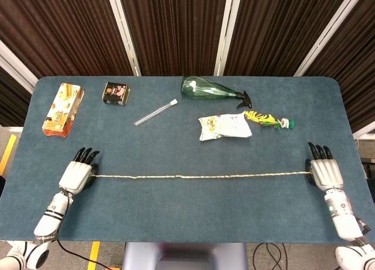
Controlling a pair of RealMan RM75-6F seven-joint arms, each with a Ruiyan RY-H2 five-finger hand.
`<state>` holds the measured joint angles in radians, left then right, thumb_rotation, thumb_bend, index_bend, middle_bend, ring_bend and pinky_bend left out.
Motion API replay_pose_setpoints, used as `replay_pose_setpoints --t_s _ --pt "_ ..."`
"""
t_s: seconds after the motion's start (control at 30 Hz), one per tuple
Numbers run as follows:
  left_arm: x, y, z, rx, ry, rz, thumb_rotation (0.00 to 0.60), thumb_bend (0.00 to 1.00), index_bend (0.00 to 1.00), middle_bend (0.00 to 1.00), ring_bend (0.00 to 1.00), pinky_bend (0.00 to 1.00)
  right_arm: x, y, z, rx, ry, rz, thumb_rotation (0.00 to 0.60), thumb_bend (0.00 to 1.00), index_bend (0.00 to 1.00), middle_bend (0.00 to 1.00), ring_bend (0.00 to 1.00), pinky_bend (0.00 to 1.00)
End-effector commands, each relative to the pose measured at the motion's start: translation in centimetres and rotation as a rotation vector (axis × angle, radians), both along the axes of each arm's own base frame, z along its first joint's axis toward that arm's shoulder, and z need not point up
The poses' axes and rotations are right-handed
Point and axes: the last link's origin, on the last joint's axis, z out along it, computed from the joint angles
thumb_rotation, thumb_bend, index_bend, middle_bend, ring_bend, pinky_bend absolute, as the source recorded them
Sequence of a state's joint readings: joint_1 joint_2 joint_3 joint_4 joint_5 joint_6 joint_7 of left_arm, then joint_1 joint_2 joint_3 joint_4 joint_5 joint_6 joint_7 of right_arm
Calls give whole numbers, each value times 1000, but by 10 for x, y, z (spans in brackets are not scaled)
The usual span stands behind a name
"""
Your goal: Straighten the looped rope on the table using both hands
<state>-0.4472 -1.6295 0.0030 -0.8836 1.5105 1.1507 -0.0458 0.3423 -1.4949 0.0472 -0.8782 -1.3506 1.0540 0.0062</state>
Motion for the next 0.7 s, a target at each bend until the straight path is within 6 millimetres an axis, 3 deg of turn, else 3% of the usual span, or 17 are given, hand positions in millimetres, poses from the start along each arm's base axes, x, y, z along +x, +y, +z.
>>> replay_pose_setpoints --t_s 0.03,0.17,0.23,0.4,0.47,0.57,0.7 --pt "0 0 -1 -4 -1 -2 600 433 573 109 0 69 0 -1 -2 3 -2 0 600 541 737 63 0 0" --pt "1 -1 -4 -13 0 -6 600 433 518 107 0 70 0 -1 -5 13 -3 -4 600 541 689 63 0 0" --pt "1 -2 -5 -20 1 -6 600 432 458 106 0 69 -1 0 -6 21 -5 -9 600 541 609 64 0 0" --pt "2 -4 -7 -34 -6 -3 600 431 130 94 0 70 -3 0 -9 34 -9 -27 600 541 375 57 0 0" --pt "2 -4 -6 -32 -7 -1 600 431 46 81 0 70 -5 0 -10 41 -6 -39 600 541 289 34 0 0" --pt "3 -5 -5 -26 -14 4 600 425 0 22 0 71 -6 0 -11 47 -6 -56 600 538 145 4 0 0" --pt "2 -8 1 -23 -45 12 600 417 0 0 0 73 -6 2 -7 47 -10 -62 600 441 2 0 0 0"
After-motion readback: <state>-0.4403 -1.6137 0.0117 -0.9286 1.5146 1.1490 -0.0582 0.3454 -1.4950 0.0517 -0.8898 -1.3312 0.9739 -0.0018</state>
